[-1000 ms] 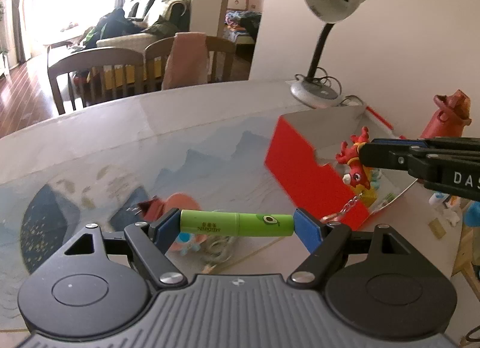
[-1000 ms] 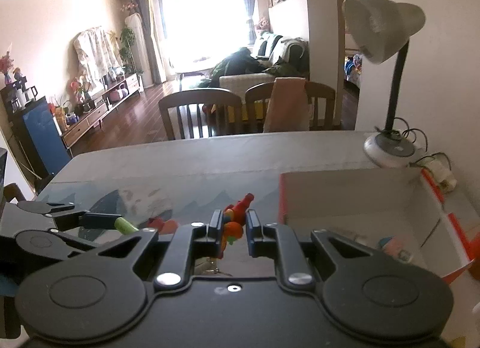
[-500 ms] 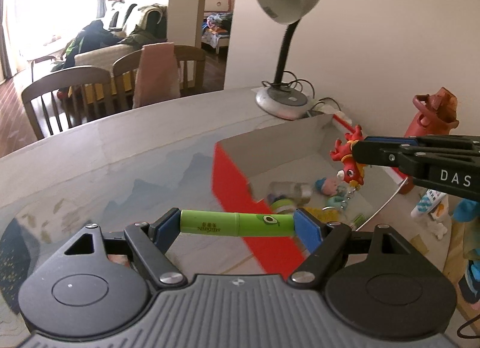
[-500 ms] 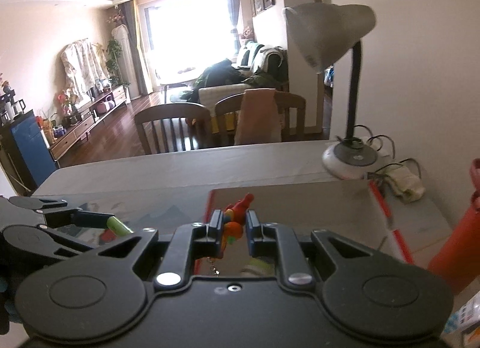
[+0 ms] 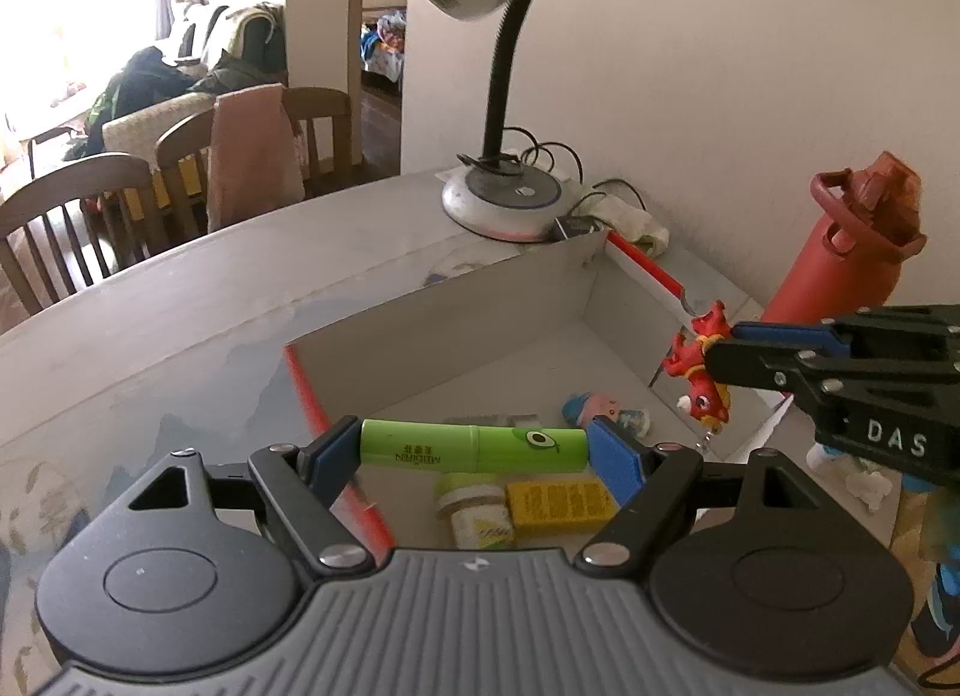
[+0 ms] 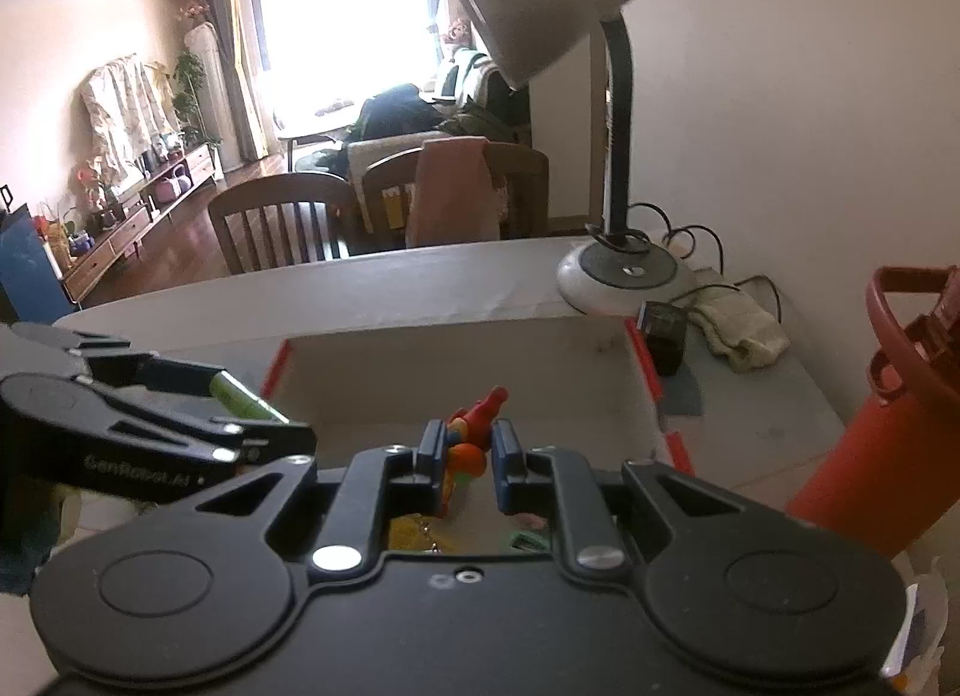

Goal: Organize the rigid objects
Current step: 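Carry the green tube and orange figure into the red box and open both tools, then withdraw both tools from the box back over the pink heart clip and tape measure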

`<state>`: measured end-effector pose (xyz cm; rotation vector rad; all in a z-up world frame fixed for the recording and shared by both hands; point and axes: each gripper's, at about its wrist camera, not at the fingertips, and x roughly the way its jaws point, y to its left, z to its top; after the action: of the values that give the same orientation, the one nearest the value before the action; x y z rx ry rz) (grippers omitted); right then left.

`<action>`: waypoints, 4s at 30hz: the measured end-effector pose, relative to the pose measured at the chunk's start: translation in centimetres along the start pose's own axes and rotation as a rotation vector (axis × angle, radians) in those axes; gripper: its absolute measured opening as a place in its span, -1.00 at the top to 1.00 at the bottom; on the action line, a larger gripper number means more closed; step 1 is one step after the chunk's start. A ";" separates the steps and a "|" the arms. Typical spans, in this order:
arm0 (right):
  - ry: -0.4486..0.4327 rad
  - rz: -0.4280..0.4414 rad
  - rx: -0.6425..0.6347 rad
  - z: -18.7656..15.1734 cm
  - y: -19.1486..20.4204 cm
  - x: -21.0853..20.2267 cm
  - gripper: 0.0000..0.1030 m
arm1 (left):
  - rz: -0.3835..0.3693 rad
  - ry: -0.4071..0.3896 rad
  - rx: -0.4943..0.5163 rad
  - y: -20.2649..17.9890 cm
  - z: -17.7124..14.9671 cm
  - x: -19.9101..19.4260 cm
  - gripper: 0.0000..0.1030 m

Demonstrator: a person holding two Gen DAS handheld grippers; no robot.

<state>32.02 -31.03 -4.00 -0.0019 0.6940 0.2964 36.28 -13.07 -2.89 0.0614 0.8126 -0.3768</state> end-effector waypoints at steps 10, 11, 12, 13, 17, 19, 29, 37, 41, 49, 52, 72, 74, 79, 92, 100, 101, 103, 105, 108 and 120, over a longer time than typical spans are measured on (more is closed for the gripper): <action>0.043 -0.031 0.004 -0.7 -3.3 1.7 0.72 | 0.019 0.054 0.038 -2.3 3.4 5.4 -0.59; 0.051 -0.031 0.005 -0.8 -3.6 1.9 0.72 | 0.020 0.064 0.041 -2.6 3.6 6.1 -0.59; 0.060 -0.029 0.007 -1.0 -3.8 2.2 0.72 | 0.025 0.073 0.046 -2.9 3.8 6.8 -0.59; 0.066 -0.029 0.007 -1.1 -4.0 2.4 0.72 | 0.036 0.079 0.058 -3.2 3.9 7.6 -0.59; 0.098 -0.015 -0.004 -1.7 -4.0 3.2 0.72 | 0.059 0.122 0.084 -4.2 4.0 10.3 -0.59; 0.113 -0.008 -0.006 -2.0 -3.8 3.7 0.72 | 0.062 0.151 0.076 -4.4 3.9 11.6 -0.59; 0.179 0.016 -0.012 -2.7 -3.4 6.4 0.72 | 0.088 0.224 0.074 -4.8 4.0 15.6 -0.59; 0.225 0.000 -0.003 -3.5 -3.6 8.6 0.72 | 0.086 0.296 0.048 -4.4 3.4 17.5 -0.59; 0.240 -0.008 0.011 -3.9 -3.6 9.1 0.72 | 0.094 0.321 0.035 -4.0 3.0 18.0 -0.59; 0.240 -0.015 0.019 -4.0 -3.4 9.1 0.59 | 0.103 0.342 0.016 -3.4 2.5 18.2 -0.59; 0.240 -0.013 0.018 -4.0 -3.2 8.9 0.56 | 0.103 0.336 0.010 -3.2 2.4 17.9 -0.59; 0.209 0.060 0.025 -3.1 -0.9 5.5 0.18 | 0.023 0.151 -0.015 -1.7 2.5 9.5 -0.58; 0.203 0.068 0.021 -3.1 -0.4 5.1 0.17 | 0.022 0.130 -0.019 -1.4 2.4 8.3 -0.58; 0.182 0.078 0.010 -2.8 1.0 3.7 0.06 | -0.001 0.100 -0.023 -0.6 1.9 5.7 -0.58; 0.138 0.111 0.025 -2.5 5.0 0.9 -0.18 | -0.035 0.036 -0.029 2.8 -1.2 -1.5 -0.58; 0.126 0.137 0.020 -2.7 8.9 0.0 -0.39 | -0.035 0.011 -0.063 6.4 -3.7 -5.5 -0.58; 0.125 0.140 0.015 -2.7 9.4 -0.1 -0.43 | -0.032 0.010 -0.067 6.9 -4.0 -5.8 -0.59; 0.123 0.148 0.006 -2.8 10.5 -0.1 -0.47 | -0.021 0.008 -0.075 8.0 -4.7 -6.6 -0.59; 0.122 0.158 -0.003 -2.9 11.7 0.0 -0.51 | -0.013 0.005 -0.087 9.1 -5.3 -7.2 -0.60; 0.124 0.175 -0.021 -3.0 13.6 0.1 -0.57 | -0.013 0.003 -0.103 10.9 -6.4 -8.3 -0.61; 0.165 0.201 -0.079 -4.3 19.8 1.7 -0.67 | -0.009 0.030 -0.156 17.8 -10.7 -10.5 -0.65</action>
<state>25.20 -12.03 -6.45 -0.0318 0.8478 0.5208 28.50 8.86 -4.31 -0.0825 0.8697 -0.3205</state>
